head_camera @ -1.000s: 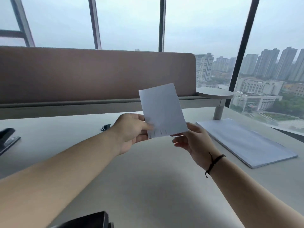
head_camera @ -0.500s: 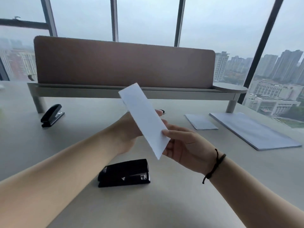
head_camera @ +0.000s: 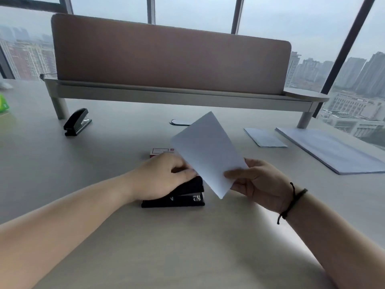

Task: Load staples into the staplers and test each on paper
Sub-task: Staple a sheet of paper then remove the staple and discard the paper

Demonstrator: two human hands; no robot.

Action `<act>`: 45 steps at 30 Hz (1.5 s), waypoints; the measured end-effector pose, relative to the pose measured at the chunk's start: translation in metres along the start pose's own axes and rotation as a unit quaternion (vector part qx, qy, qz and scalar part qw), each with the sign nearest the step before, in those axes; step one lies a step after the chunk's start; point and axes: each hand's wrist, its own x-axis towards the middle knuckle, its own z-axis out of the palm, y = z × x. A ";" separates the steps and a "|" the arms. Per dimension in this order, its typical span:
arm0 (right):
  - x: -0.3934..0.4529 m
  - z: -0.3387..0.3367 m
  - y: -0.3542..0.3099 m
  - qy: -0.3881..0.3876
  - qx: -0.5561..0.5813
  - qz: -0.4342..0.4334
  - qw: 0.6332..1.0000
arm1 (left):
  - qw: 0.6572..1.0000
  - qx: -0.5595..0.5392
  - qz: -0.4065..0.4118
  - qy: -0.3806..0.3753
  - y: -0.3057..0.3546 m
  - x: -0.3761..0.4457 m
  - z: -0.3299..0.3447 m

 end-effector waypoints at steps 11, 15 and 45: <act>-0.004 0.024 0.016 0.121 -0.290 -0.061 0.947 | 0.999 0.013 0.023 0.045 -0.004 -0.010 0.010; -0.009 0.030 0.016 0.104 -0.306 -0.065 0.944 | 0.998 0.021 0.029 0.052 -0.005 -0.011 0.010; -0.010 0.039 0.024 0.076 -0.426 -0.106 0.895 | 0.986 0.145 0.001 0.088 0.029 0.021 0.017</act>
